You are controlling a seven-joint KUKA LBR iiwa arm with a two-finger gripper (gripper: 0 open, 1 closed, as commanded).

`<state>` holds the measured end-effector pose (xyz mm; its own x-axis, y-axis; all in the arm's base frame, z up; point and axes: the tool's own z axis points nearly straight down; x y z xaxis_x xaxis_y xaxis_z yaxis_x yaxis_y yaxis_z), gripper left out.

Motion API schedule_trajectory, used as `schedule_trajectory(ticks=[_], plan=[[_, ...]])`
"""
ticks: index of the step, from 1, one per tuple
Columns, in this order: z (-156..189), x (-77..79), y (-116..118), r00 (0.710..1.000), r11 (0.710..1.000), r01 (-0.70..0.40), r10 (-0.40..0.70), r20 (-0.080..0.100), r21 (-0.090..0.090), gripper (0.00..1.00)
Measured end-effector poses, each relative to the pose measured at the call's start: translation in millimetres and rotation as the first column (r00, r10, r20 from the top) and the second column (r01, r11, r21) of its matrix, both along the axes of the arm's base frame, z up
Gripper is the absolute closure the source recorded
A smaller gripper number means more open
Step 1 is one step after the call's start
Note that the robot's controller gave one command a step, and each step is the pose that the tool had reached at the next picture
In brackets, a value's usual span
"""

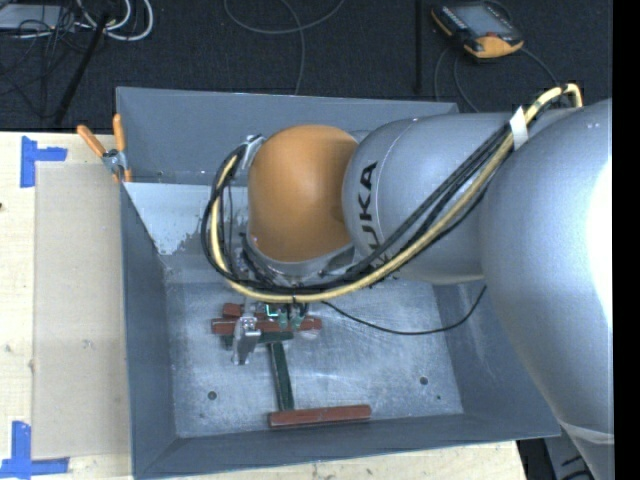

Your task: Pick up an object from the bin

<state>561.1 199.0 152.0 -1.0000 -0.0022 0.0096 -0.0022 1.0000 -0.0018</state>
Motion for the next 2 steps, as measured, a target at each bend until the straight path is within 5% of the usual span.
schedule_trajectory(ticks=[2], plan=[[8,-2.0,22,1.0,1.0,0.024,-0.024,0.009,0.002,0.0]])
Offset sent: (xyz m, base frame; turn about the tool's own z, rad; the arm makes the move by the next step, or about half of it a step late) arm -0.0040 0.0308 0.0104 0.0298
